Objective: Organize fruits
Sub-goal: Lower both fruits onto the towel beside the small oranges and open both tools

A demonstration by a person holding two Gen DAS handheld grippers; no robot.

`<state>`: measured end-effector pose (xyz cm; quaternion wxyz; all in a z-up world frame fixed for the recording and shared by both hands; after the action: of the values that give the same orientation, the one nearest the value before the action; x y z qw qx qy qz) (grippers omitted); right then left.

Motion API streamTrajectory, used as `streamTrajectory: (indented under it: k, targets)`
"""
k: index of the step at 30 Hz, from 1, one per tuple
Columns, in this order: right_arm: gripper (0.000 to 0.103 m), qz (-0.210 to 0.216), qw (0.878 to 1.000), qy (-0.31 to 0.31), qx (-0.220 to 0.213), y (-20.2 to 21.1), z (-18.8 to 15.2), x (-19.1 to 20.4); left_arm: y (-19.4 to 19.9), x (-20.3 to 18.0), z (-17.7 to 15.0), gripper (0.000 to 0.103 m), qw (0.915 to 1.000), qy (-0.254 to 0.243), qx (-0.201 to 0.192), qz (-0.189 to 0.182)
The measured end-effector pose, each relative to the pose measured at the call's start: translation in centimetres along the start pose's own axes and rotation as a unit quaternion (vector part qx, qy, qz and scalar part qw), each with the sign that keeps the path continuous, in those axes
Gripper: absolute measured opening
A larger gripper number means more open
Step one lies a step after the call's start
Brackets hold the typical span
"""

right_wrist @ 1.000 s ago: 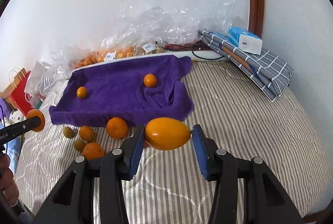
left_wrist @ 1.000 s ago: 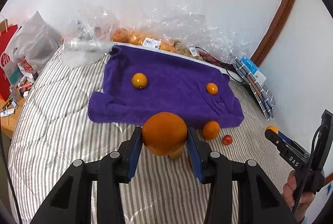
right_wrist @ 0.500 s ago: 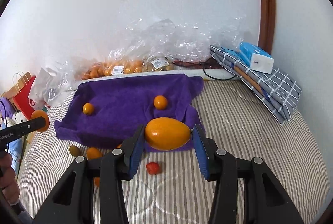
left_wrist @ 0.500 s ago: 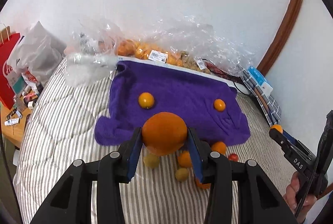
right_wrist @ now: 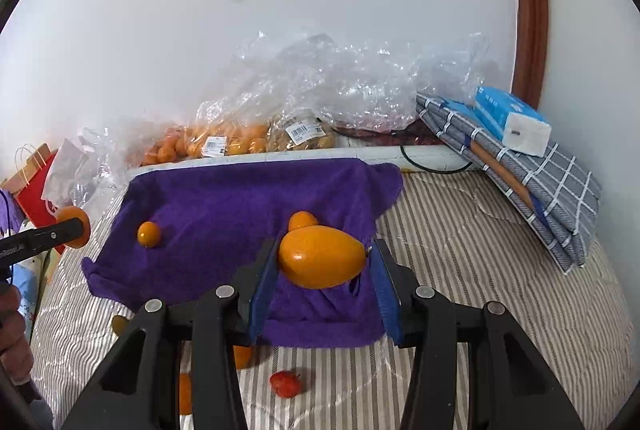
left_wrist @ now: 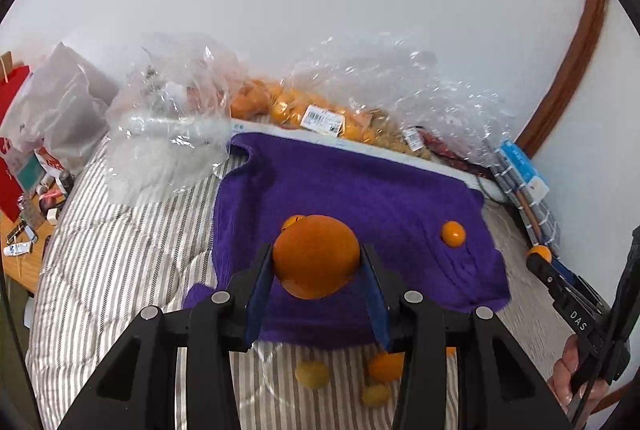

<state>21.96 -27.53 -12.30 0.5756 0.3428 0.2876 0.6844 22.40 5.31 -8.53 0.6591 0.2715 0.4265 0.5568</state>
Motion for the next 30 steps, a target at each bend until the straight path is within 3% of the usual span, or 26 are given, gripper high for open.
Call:
streamTrajectory:
  k: [3, 7, 14, 17, 30]
  targets:
    - [0.046, -0.004, 1.0, -0.001, 0.007, -1.5, 0.9, -0.2, -1.8, -0.1, 0.9, 0.041, 0.9999, -0.002, 0.007, 0.01]
    - [0.046, 0.006, 1.0, -0.005, 0.018, -3.5, 1.8, -0.1, -4.3, -0.4, 1.6, 0.041, 0.9998, 0.006, 0.021, -0.005]
    - [0.046, -0.002, 0.999, 0.001, 0.049, -7.4, 0.9, 0.3, -7.7, -1.3, 0.8, 0.041, 0.9983, -0.021, 0.054, 0.004]
    - [0.046, -0.011, 0.998, 0.02, 0.056, -8.1, 0.7, 0.9, -8.0, -1.3, 0.7, 0.041, 0.9977, -0.021, 0.064, -0.007]
    - [0.046, -0.025, 0.996, 0.041, 0.075, -9.9, 0.0, 1.9, -8.7, -0.6, 0.4, 0.041, 0.9973, -0.028, 0.059, 0.032]
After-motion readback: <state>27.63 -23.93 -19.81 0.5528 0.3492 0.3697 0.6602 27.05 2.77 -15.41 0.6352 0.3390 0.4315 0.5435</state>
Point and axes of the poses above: each gripper's, at about its wrist camera, not at the fingertips, and y roughly against the way its jaws point, x to its left, z to its top, the point moved 2 cm from there along -y, roughly the way its jaws point, and after that the axes turned 11 degrees about x, right-handed, at the moved point
